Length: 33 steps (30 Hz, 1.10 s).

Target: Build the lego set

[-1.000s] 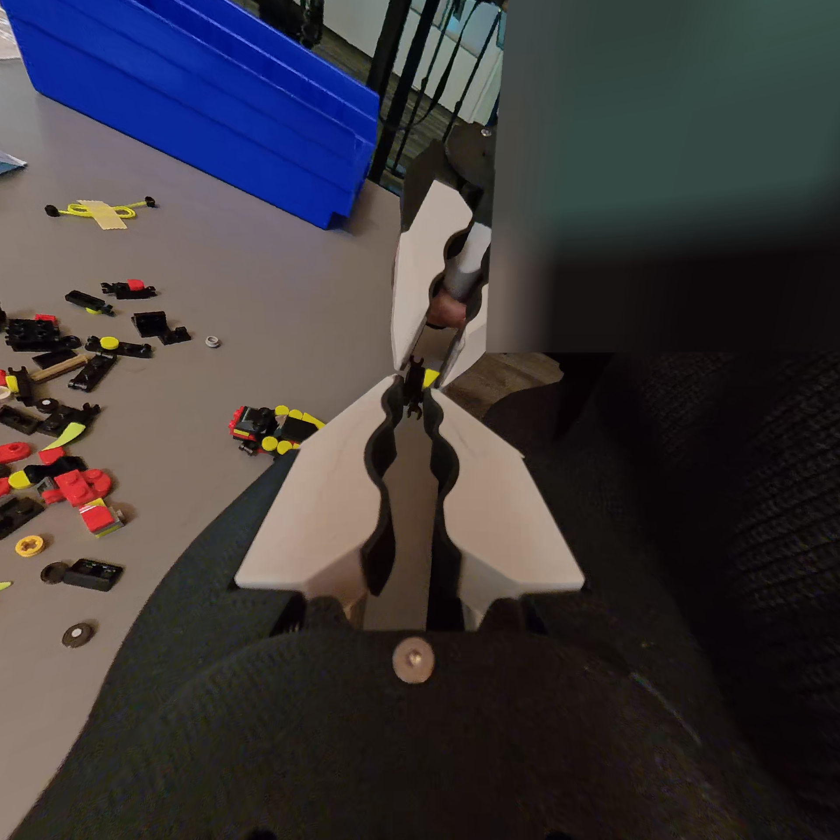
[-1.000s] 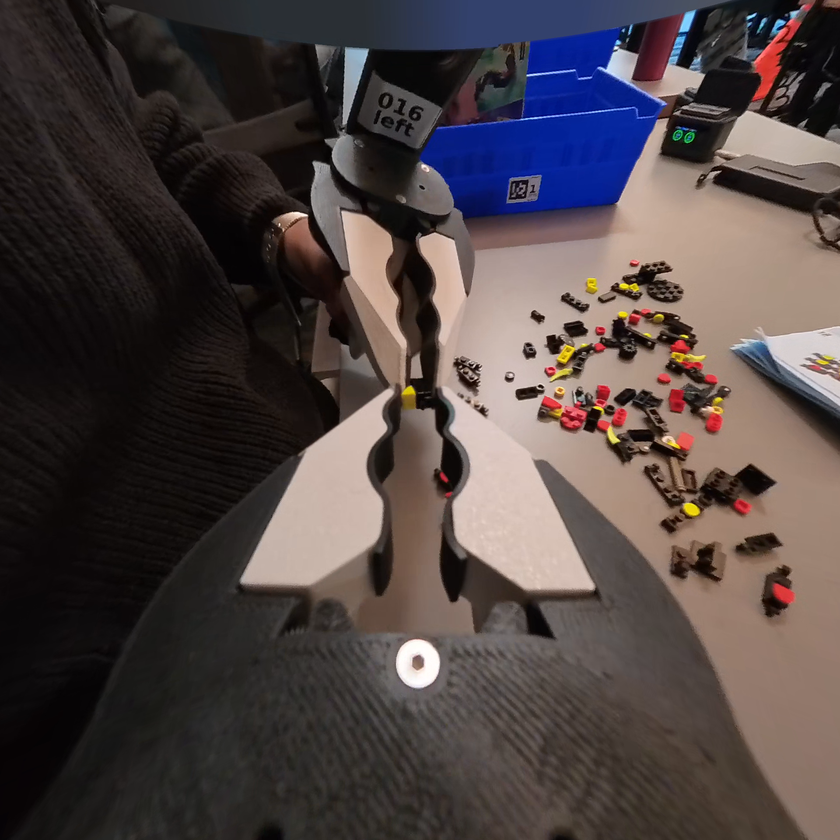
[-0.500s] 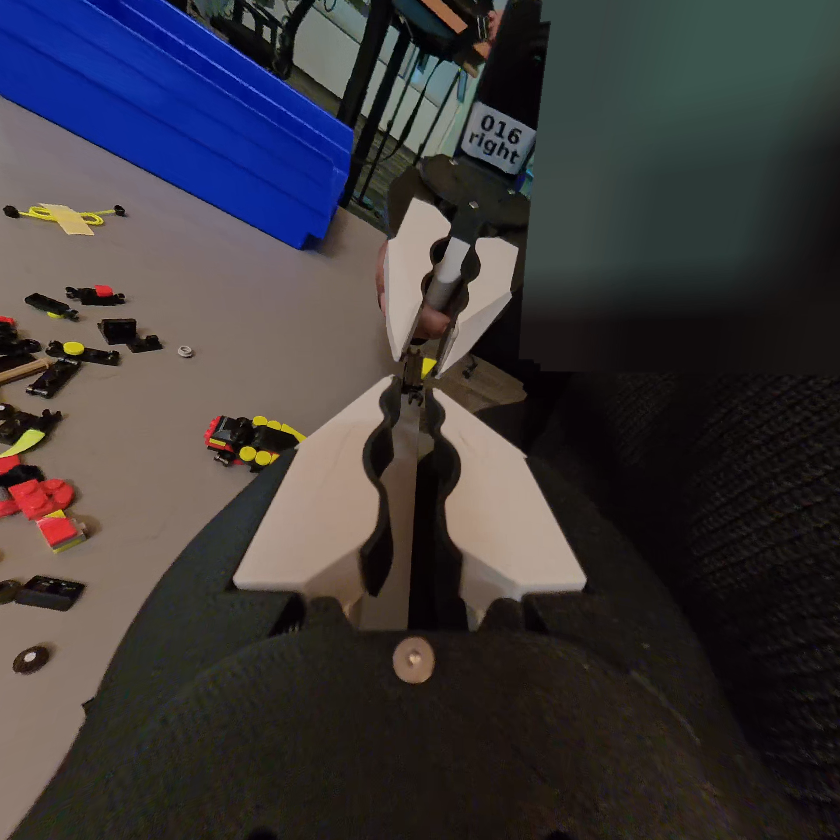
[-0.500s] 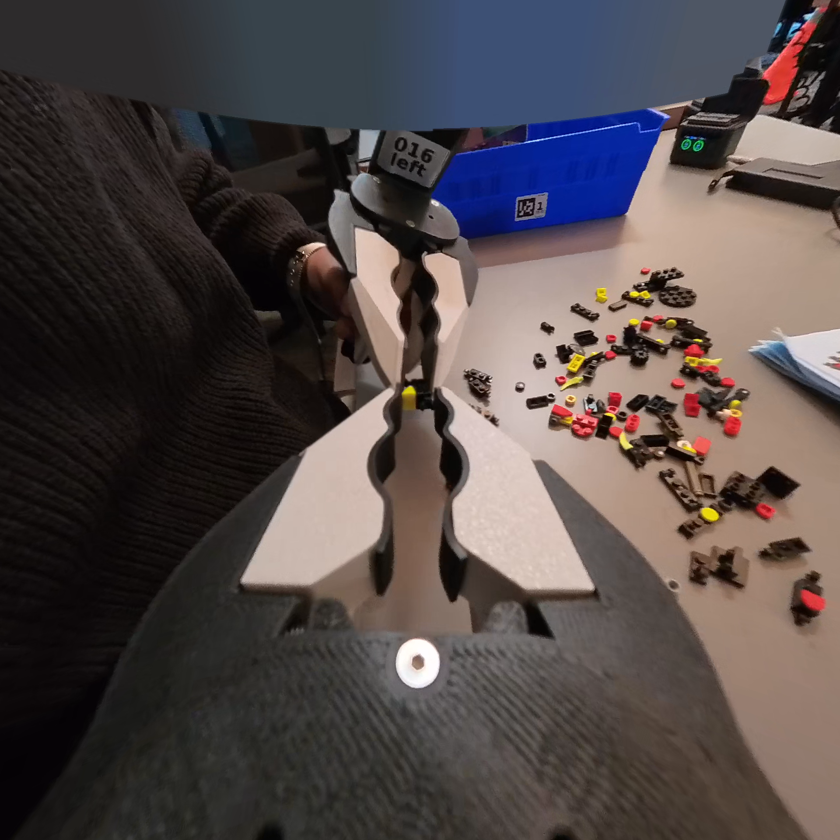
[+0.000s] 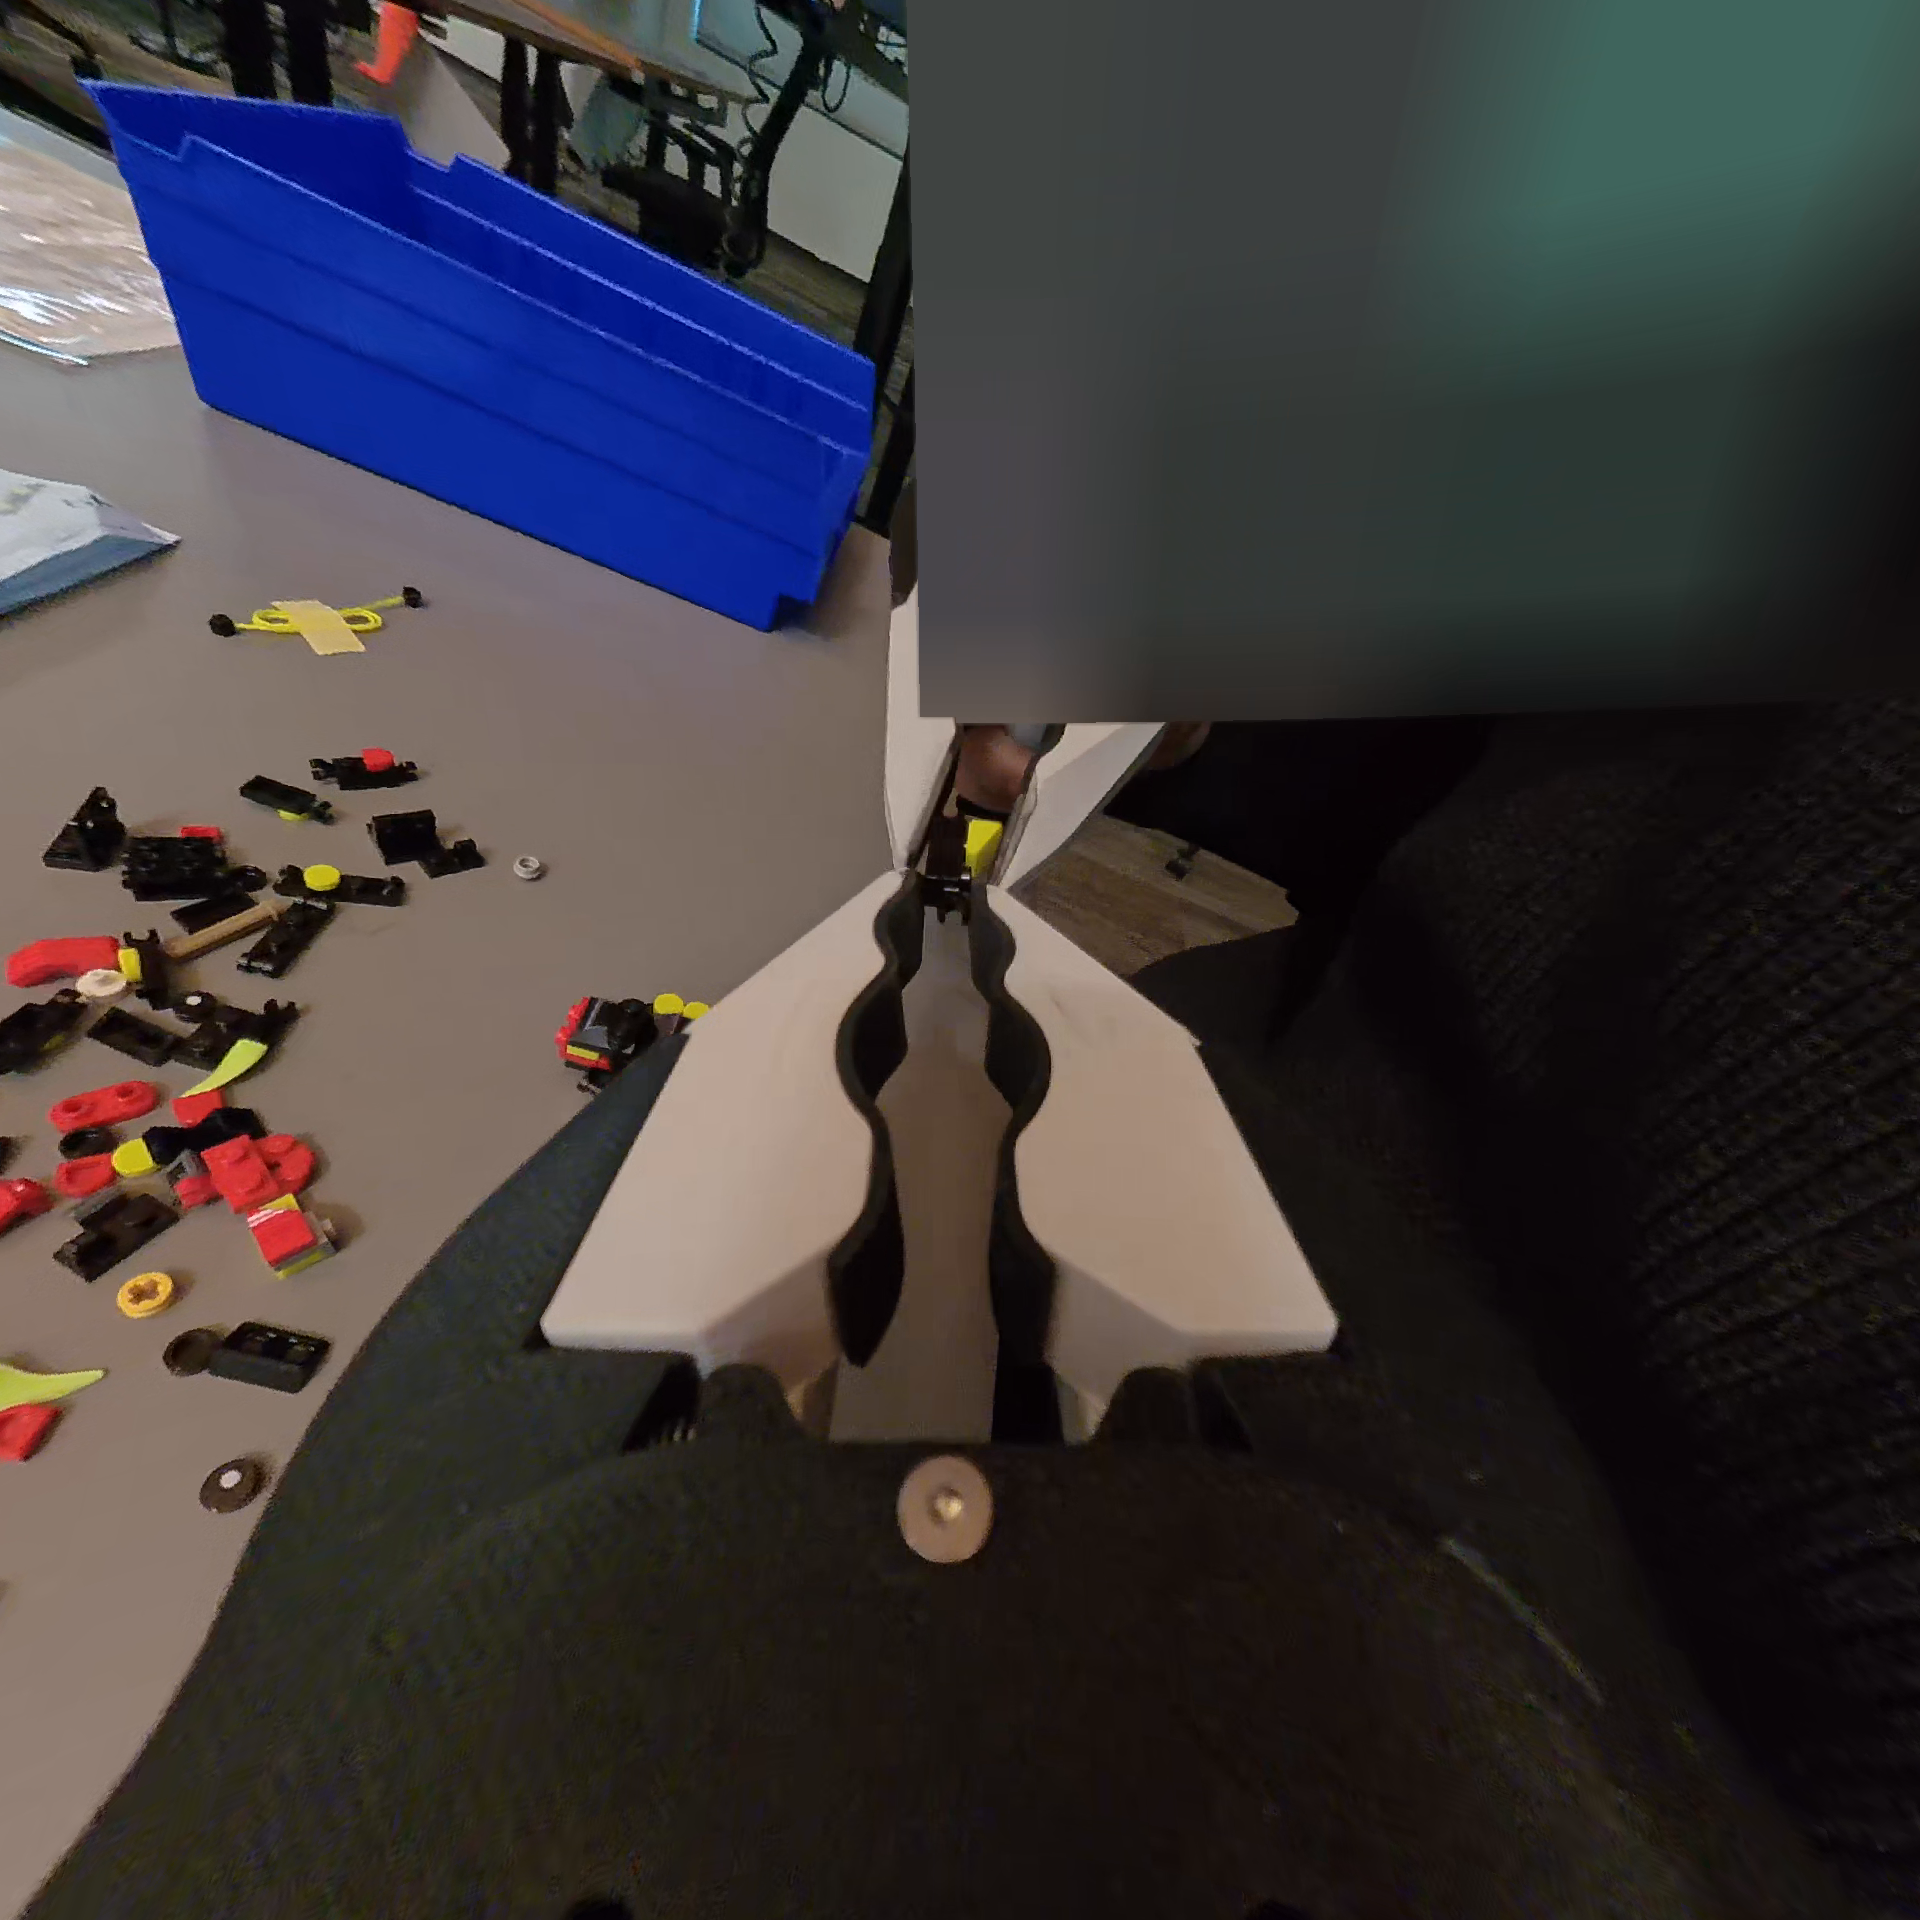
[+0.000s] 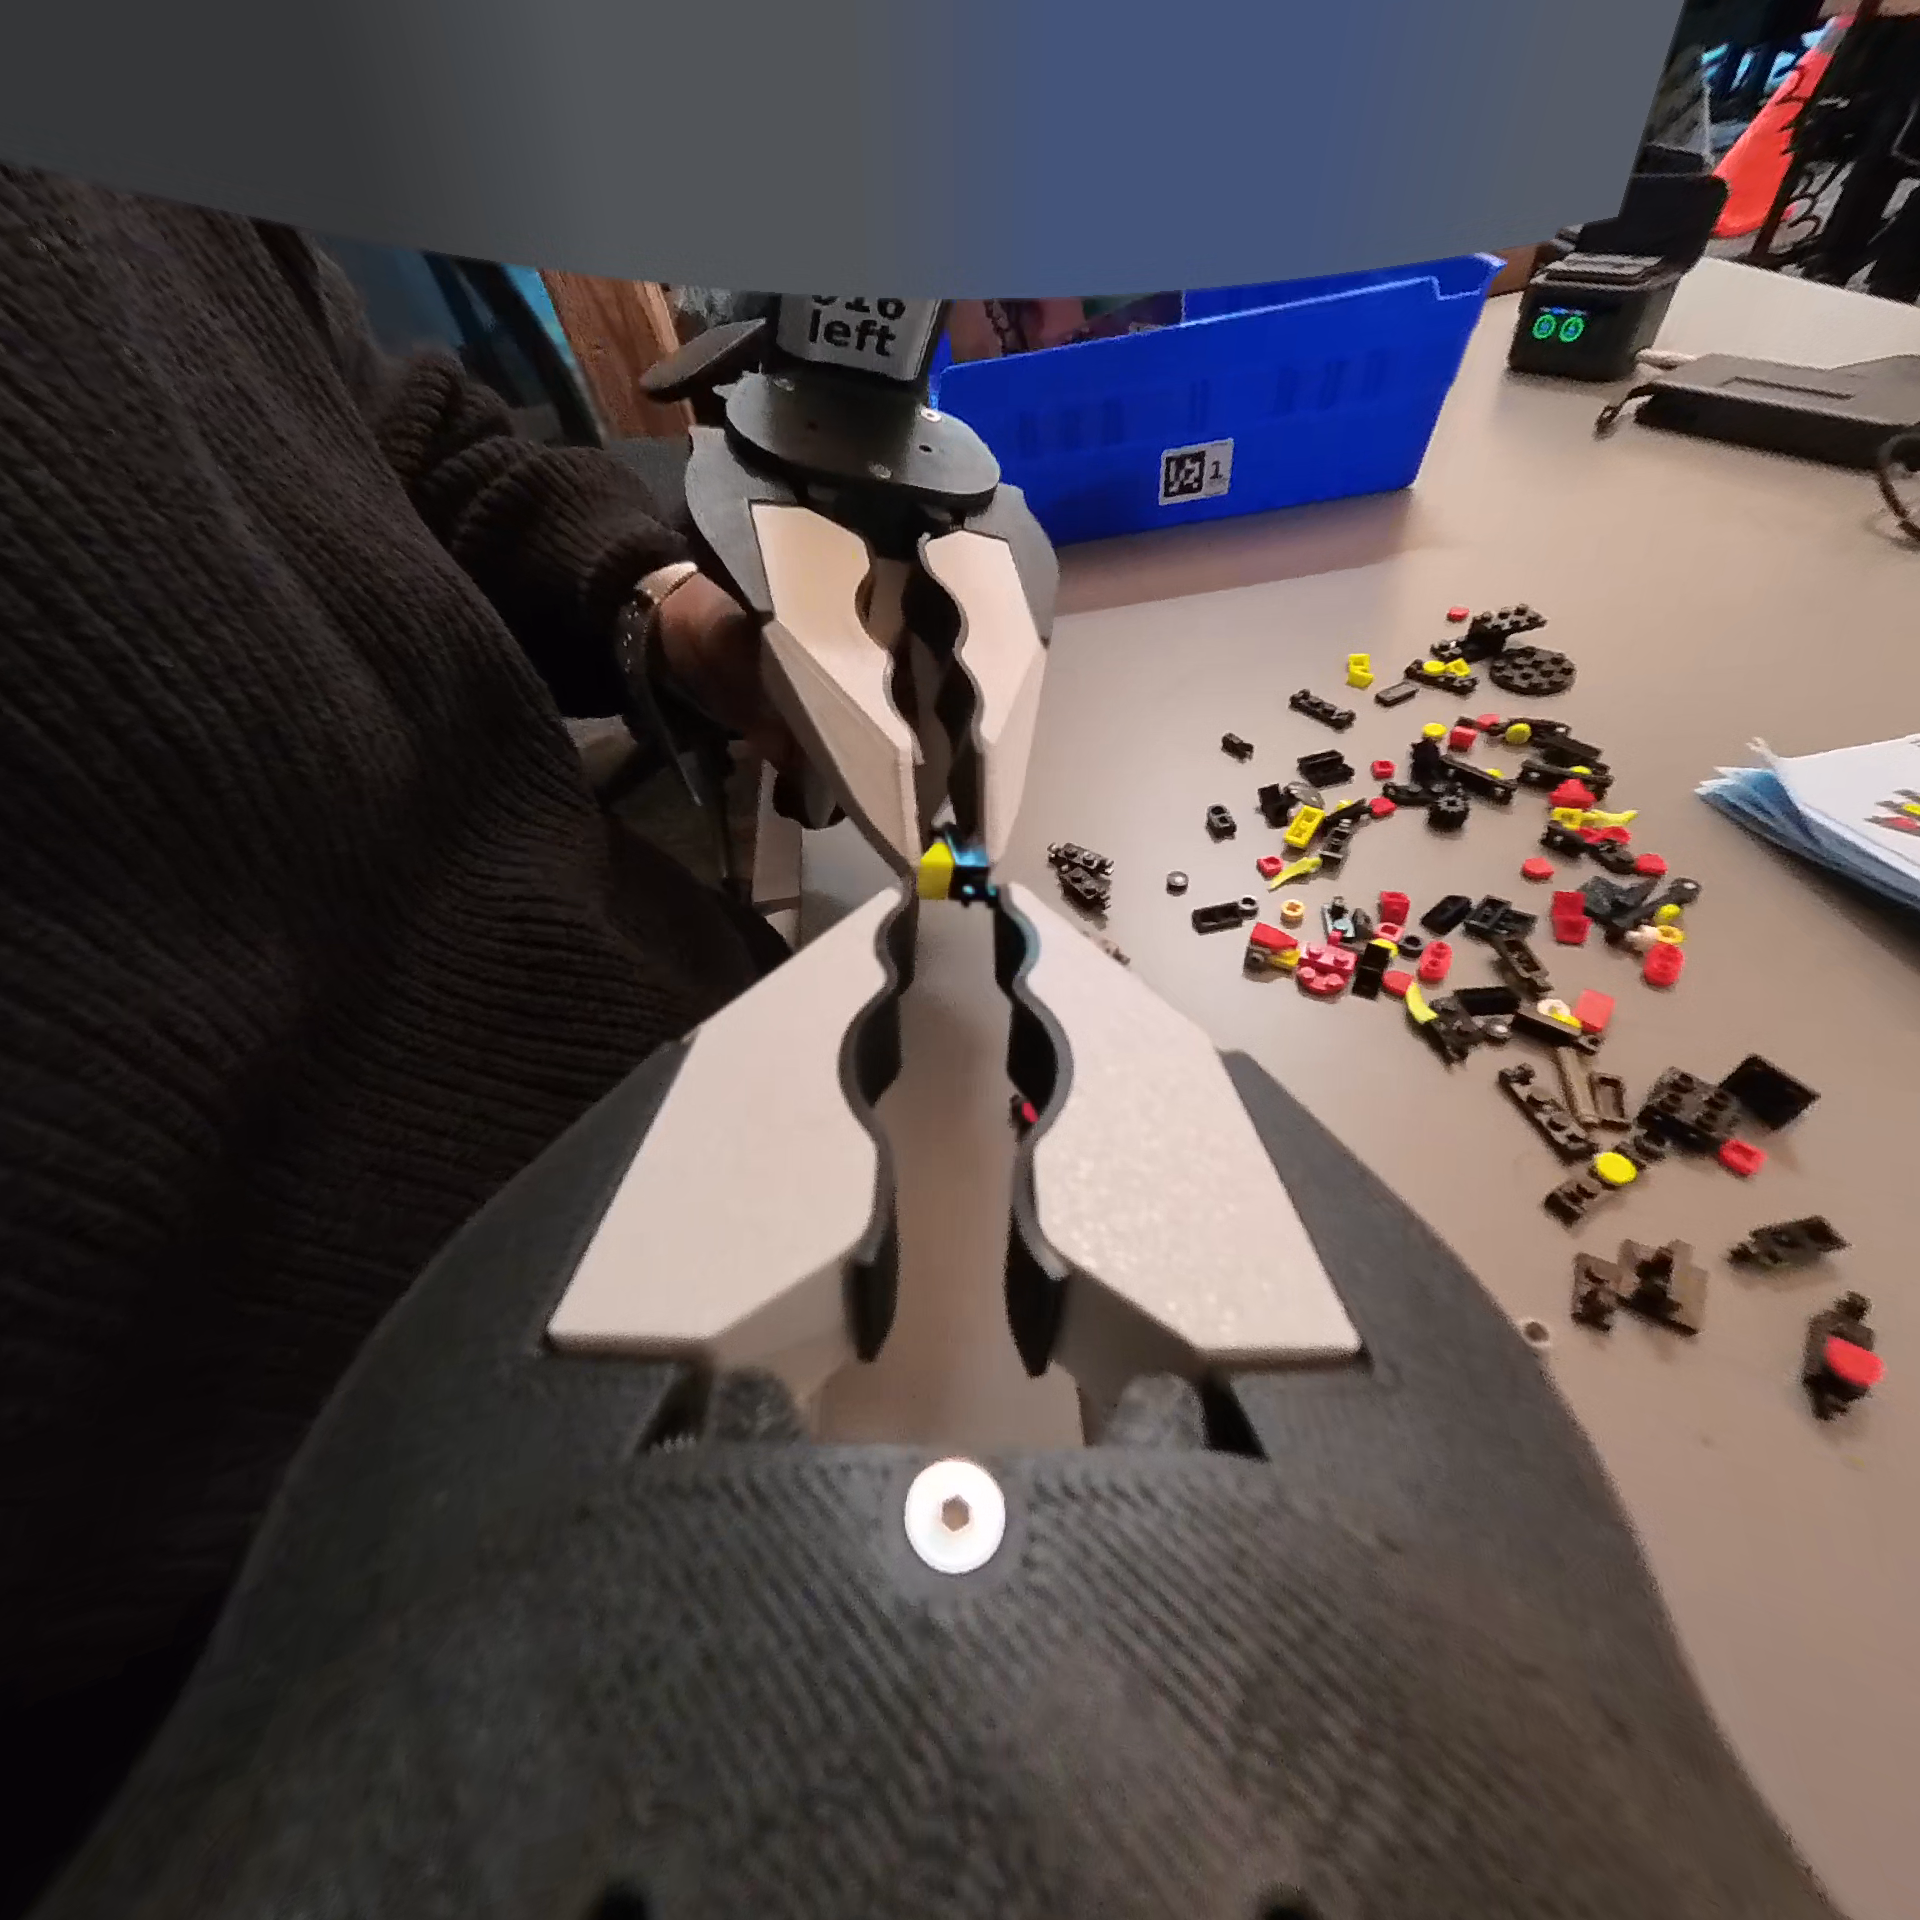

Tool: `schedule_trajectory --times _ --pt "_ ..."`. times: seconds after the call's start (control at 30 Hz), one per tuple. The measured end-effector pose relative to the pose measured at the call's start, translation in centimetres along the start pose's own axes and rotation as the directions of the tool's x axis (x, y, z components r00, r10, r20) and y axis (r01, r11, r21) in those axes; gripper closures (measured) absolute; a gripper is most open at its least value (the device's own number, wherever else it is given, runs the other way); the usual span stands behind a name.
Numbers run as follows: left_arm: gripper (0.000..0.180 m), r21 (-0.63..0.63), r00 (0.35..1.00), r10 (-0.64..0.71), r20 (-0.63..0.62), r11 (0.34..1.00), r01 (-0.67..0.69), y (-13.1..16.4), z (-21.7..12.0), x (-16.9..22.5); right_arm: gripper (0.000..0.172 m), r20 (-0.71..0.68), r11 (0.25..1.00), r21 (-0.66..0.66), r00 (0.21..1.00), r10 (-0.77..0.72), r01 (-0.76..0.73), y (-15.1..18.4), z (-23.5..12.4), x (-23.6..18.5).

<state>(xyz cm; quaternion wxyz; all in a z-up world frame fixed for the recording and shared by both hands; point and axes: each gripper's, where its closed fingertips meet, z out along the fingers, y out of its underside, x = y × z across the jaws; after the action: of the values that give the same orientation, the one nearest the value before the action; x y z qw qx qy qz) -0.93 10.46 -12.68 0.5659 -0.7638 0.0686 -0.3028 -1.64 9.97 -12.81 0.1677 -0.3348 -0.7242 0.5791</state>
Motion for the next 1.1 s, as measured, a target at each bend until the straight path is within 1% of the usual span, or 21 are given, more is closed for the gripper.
schedule_trajectory --times 0.1,0.23,0.37,0.6,0.73,0.9,1.1 --pt "0.176 0.005 0.999 0.024 0.04 1.0 -0.024 -0.15 -0.02 -0.26 0.16 -0.015 1.0 0.008 1.0 0.015 -0.015 -0.12 0.04 0.26" --pt "0.176 -0.007 0.987 0.099 0.125 0.995 -0.099 -0.22 -0.02 -0.78 0.156 -0.034 0.998 0.038 0.999 0.041 -0.04 -0.6 -0.11 0.68" --pt "0.176 -0.015 0.977 0.144 0.159 0.989 -0.144 -0.33 -0.03 -0.83 0.157 -0.043 0.997 0.057 0.998 0.051 -0.048 -0.89 -0.19 0.86" --pt "0.176 -0.043 0.96 0.202 0.192 0.979 -0.197 -0.24 0.14 -0.69 0.159 -0.103 0.997 0.012 0.992 -0.072 0.073 -0.73 -0.22 0.83" --pt "0.176 -0.031 0.958 0.195 0.209 0.981 -0.193 -0.44 0.13 -0.64 0.159 -0.15 0.99 -0.015 0.979 -0.14 0.139 -0.86 -0.24 0.89" --pt "0.176 -0.031 0.954 0.2 0.223 0.98 -0.199 -0.34 0.34 -0.4 0.16 -0.13 0.994 -0.009 0.986 -0.106 0.106 -0.9 -0.39 0.77" --pt "0.176 -0.026 0.958 0.18 0.225 0.984 -0.179 -0.31 0.31 -0.46 0.16 -0.149 0.992 -0.039 0.981 -0.124 0.12 -0.79 -0.33 0.85"
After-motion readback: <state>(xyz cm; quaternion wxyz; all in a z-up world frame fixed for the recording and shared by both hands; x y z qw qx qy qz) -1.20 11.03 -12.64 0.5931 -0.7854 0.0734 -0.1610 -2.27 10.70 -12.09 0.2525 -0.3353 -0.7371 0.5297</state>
